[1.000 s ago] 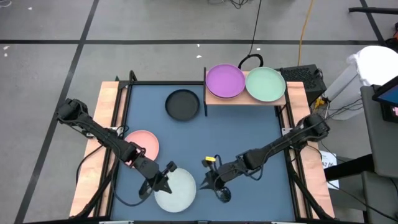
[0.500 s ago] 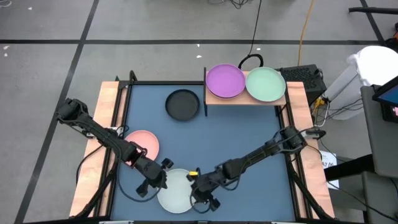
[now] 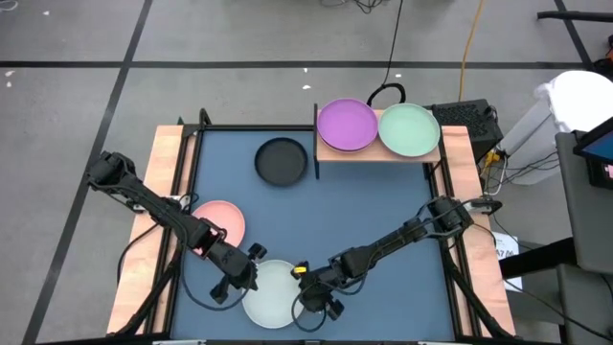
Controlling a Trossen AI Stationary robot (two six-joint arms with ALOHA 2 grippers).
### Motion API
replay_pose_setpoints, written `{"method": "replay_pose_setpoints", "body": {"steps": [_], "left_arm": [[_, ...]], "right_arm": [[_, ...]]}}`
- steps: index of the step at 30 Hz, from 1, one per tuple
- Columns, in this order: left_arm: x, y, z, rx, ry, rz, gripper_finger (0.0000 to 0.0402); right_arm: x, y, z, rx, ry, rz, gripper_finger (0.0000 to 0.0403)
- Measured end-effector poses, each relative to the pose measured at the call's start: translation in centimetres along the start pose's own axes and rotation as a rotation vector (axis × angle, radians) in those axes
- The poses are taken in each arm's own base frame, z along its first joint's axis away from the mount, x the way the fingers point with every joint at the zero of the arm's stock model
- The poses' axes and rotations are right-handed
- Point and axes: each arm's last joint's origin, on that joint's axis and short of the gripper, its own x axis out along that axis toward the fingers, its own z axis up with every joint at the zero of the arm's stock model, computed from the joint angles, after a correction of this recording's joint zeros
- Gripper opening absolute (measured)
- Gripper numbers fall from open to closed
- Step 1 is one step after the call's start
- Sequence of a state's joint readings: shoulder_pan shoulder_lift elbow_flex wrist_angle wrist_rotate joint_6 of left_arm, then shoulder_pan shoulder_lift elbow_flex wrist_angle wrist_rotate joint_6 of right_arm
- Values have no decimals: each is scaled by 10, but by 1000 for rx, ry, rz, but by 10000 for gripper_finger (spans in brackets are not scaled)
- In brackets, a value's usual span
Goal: Place and stack plates onto a shelf
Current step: Stack the gray plate on top of the light green plate on the shelf
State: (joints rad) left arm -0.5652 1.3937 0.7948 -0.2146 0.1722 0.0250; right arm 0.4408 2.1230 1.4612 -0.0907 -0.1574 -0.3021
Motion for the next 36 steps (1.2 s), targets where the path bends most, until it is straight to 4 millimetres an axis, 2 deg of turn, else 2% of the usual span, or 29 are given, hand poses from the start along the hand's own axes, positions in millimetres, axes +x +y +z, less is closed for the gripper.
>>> {"method": "replay_pose_setpoints", "body": {"steps": [6,13,17,19,23,27,36], "left_arm": [[0,0,0,7,0,0,6],[0,0,0,5,0,0,5],[0,0,0,-1,0,0,5],[0,0,0,-2,0,0,5],[0,0,0,-4,0,0,5],[0,0,0,-4,-1,0,5],[0,1,1,-2,-10,31,5]], "right_arm": [[2,0,-2,-86,9,2,109],[2,0,-2,-139,8,2,9],[1,0,-1,-158,6,2,6],[-6,3,2,-160,14,3,3],[-35,9,18,-165,37,-75,3],[-76,16,33,-39,68,-216,2],[-155,35,44,107,145,-480,1]]}}
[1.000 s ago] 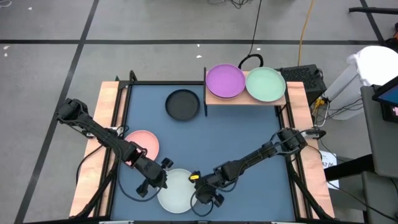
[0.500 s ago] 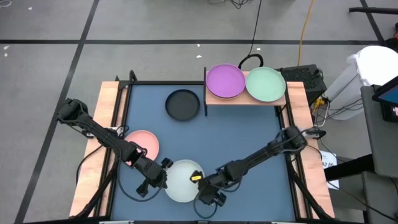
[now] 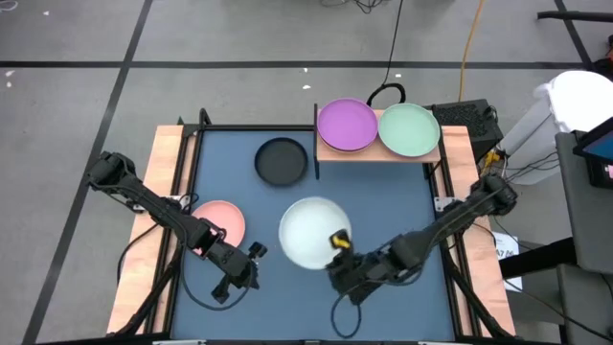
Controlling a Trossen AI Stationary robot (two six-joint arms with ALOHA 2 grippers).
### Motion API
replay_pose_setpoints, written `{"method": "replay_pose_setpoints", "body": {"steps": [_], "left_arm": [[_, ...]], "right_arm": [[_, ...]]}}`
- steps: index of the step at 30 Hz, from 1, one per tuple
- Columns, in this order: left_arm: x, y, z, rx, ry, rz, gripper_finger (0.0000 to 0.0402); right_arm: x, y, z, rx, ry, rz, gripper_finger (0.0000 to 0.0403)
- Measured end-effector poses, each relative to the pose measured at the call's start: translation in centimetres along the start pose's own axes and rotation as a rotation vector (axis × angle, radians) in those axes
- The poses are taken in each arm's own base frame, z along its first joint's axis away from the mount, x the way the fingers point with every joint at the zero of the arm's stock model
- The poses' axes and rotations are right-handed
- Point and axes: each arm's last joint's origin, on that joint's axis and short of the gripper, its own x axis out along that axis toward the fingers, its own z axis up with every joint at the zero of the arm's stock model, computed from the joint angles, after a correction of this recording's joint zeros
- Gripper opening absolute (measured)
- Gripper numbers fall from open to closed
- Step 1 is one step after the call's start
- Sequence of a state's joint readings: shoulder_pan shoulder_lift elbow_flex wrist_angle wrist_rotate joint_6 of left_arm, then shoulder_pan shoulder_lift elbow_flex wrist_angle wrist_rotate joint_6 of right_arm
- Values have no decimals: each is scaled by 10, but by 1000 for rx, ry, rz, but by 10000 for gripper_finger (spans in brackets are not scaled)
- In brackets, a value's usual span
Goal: Place and stack plates onto a shelf
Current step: Stack the gray plate on top of the light green plate on the shelf
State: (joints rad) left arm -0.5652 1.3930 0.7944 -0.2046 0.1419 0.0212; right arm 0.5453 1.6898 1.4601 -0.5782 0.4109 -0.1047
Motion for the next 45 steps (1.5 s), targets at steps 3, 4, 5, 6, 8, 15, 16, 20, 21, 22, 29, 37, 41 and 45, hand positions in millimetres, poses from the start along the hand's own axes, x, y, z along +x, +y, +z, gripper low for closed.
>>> {"method": "replay_pose_setpoints", "body": {"steps": [3,4,5,6,8,15,16,20,21,22,29,37,41,45], "left_arm": [[0,1,1,1,-6,24,5],[0,1,2,2,-18,31,5],[0,1,3,3,-30,39,5],[0,2,4,4,-40,50,5],[0,3,6,5,-57,82,5],[-1,6,6,-84,-64,192,5],[-1,6,6,-109,-67,195,5],[-1,7,6,-189,-77,224,5],[-1,7,5,-209,-80,241,5],[-1,8,5,-228,-84,261,5],[-1,9,3,-278,-75,304,5],[-1,7,2,-311,-67,330,5],[-1,4,2,-315,-70,336,6],[0,0,2,-318,-72,337,6]], "right_arm": [[-21,-11,-3,39,9,-62,1],[-28,-15,-5,50,13,-79,1],[-34,-19,-6,61,17,-93,1],[-40,-23,-8,76,23,-100,1],[-50,-30,-13,110,38,-121,1],[-75,-62,-31,213,109,-171,0],[-78,-67,-34,226,121,-181,0],[-88,-89,-45,272,156,-221,0],[-90,-94,-48,284,164,-232,0],[-92,-99,-51,296,168,-243,0],[-112,-135,-72,388,199,-326,0],[-128,-168,-99,511,273,-427,0],[-131,-181,-110,565,314,-470,0],[-133,-192,-122,610,377,-503,0]]}}
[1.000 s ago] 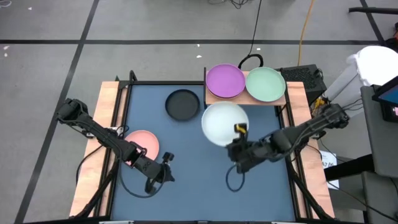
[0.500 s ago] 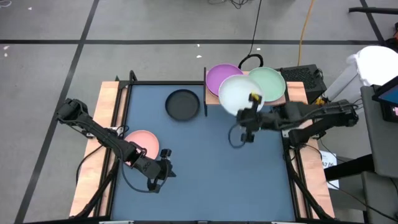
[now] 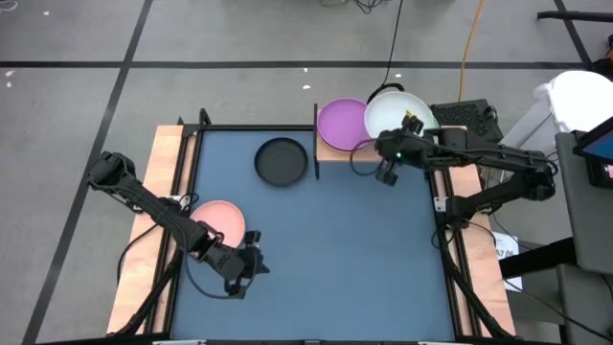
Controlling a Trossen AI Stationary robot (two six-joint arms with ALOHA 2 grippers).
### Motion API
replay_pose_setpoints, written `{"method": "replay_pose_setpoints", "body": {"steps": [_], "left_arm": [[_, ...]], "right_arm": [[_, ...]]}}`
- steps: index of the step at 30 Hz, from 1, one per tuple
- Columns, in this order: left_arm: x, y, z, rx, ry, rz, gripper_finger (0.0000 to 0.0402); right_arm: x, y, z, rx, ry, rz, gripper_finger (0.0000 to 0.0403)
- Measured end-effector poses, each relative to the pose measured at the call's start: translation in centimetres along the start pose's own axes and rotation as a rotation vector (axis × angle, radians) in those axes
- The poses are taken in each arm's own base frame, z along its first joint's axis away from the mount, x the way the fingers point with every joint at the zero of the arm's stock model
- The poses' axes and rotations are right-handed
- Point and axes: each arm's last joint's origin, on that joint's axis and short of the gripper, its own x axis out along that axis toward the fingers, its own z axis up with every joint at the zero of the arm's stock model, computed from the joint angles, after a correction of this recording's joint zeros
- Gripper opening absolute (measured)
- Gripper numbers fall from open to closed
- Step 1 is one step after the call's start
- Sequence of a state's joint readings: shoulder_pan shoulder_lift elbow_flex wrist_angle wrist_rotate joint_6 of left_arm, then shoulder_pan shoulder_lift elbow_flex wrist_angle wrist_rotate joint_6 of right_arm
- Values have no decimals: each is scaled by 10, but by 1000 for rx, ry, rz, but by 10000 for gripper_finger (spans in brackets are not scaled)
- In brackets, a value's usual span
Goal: Place and stack plates onto a shelf
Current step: Stack the gray plate on top of the light green plate on the shelf
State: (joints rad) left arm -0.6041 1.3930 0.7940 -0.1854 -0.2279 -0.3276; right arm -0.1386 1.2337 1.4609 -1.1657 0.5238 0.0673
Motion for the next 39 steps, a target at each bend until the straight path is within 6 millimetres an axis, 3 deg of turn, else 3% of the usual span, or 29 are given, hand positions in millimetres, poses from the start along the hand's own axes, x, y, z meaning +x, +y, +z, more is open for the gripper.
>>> {"method": "replay_pose_setpoints", "body": {"steps": [14,26,39], "left_arm": [[-4,-15,-6,27,-12,15,6],[-5,-18,-7,22,-15,11,6],[-5,-18,-7,12,-15,11,6]], "right_arm": [[15,-30,-8,138,111,-88,0],[48,-18,-22,191,147,-105,0],[70,-20,-35,235,180,-139,1]]}}
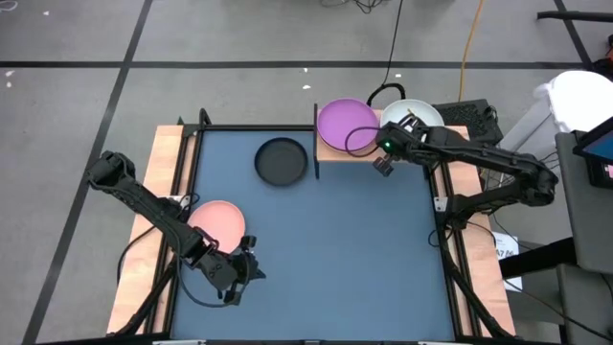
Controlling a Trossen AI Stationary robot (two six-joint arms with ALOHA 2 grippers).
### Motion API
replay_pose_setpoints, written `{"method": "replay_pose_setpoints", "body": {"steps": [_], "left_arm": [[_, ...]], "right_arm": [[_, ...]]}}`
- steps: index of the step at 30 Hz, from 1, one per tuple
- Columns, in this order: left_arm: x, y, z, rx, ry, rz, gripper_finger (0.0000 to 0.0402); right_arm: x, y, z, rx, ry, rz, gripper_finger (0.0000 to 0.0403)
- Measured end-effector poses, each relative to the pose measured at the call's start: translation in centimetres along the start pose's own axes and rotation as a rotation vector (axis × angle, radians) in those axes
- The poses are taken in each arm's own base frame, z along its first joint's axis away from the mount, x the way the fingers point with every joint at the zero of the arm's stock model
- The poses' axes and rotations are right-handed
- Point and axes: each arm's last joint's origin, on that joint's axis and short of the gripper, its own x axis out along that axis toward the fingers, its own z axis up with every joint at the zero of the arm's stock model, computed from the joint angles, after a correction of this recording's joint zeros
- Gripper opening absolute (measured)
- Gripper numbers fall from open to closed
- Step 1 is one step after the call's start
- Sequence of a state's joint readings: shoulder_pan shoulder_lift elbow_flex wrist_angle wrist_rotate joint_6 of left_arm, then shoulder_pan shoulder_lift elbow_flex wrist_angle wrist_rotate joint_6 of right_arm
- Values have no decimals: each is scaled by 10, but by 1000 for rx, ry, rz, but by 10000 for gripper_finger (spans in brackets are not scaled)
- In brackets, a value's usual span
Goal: Place and stack plates onto a shelf
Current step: Stack the gray plate on top of the light green plate on the shelf
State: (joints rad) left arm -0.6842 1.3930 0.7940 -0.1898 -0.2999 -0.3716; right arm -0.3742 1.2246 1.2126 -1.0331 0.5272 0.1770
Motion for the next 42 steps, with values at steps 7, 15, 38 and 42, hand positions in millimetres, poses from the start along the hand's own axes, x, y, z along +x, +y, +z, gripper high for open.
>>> {"method": "replay_pose_setpoints", "body": {"steps": [7,15,38,42], "left_arm": [[0,0,0,2,0,0,6],[0,1,0,24,-8,21,6],[0,1,1,13,-24,35,6],[0,1,1,16,-25,36,6]], "right_arm": [[6,-1,-7,29,-67,8,1],[4,-3,-17,40,-87,20,1],[17,4,-26,6,-86,64,28],[14,2,-26,13,-99,66,29]]}}
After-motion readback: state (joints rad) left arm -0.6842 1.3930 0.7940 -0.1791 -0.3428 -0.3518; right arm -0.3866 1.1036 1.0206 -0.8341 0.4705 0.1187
